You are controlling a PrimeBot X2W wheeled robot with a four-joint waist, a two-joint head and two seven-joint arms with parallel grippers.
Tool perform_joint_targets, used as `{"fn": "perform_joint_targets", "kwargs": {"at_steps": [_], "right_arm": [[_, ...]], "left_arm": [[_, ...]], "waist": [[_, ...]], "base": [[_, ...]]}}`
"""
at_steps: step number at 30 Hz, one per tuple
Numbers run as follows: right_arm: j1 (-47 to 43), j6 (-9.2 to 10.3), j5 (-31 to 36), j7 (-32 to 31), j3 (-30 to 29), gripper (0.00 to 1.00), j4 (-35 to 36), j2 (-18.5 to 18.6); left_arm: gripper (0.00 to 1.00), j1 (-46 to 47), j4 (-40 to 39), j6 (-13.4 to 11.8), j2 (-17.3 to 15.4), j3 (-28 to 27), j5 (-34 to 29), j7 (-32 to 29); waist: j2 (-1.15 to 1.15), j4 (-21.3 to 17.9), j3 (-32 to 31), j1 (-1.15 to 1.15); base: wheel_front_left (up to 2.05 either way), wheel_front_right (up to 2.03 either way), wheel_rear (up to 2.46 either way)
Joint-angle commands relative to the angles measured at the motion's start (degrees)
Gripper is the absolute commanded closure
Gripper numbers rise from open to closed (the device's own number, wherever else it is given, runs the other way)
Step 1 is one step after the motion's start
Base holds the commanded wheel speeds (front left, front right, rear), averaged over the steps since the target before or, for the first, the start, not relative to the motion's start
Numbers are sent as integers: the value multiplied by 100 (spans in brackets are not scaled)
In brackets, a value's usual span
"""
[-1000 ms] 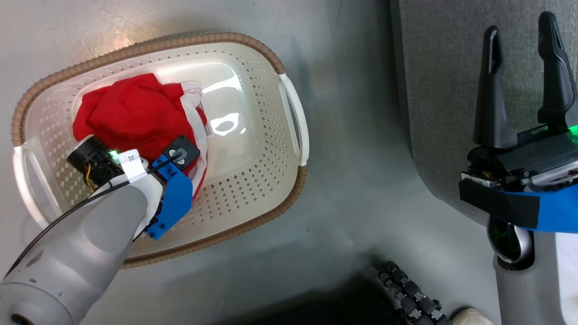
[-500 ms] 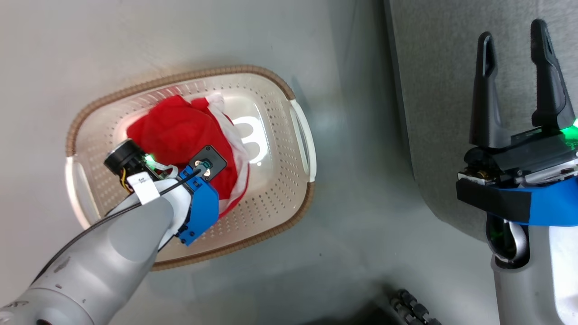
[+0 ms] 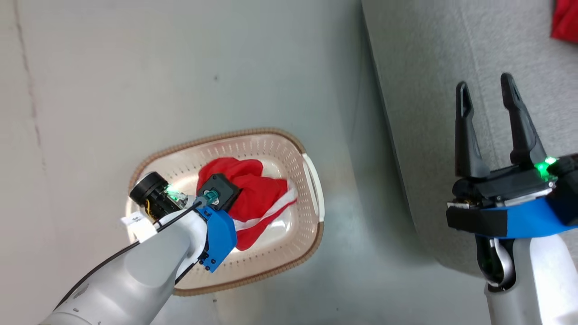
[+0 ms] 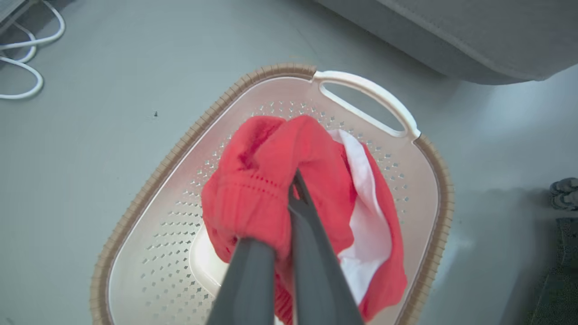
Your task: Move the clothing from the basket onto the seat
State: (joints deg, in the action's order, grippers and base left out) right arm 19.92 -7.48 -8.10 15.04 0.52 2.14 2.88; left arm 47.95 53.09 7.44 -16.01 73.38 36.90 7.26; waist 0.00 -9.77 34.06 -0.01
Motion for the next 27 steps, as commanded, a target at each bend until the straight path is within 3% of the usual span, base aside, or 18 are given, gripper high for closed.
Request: {"fn": "perform_joint_targets", "kwargs": {"at_steps": [1,16,27], "right_arm": [[-126,-2,39,22,-33,0,-53,-1],[-812,-3,95,22,-182,0,-387,0],[-1167,-2,104,22,-228,0,-486,0]], "left_arm": [[100,-68,-31,3,0,10,108,123],[100,11,-275,3,-40,-83,1016,789],[100,-211,-1180,-41,-119,-1320,726,799]], "waist": [[0,117,-493,1],[0,433,-1825,1],[0,556,-2426,1]], "base": [[0,0,0],[0,0,0],[0,0,0]]}}
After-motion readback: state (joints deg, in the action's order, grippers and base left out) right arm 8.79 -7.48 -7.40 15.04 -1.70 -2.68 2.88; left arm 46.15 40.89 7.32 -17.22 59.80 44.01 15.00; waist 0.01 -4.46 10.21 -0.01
